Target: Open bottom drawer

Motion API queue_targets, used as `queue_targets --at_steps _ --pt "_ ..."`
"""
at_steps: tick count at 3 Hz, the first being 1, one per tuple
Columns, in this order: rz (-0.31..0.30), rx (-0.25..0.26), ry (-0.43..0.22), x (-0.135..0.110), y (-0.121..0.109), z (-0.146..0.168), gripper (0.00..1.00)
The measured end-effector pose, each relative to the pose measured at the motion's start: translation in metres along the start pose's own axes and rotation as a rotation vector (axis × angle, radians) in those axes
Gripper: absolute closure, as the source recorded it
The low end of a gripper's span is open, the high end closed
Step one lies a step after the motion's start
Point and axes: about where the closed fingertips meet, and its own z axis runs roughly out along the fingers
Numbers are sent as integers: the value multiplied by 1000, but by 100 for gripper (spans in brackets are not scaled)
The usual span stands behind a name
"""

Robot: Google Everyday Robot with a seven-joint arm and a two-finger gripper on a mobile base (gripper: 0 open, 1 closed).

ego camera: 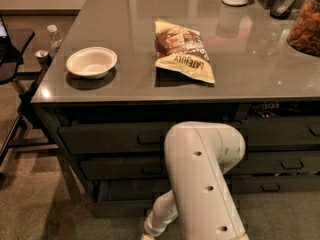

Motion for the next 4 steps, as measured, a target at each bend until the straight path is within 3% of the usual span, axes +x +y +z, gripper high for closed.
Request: queue_targets --at_steps 1,3,4 --pt "-2 1 5 1 -1 0 0" --pt "34 36 60 35 -18 10 0" --pt "32 32 64 38 -23 17 0"
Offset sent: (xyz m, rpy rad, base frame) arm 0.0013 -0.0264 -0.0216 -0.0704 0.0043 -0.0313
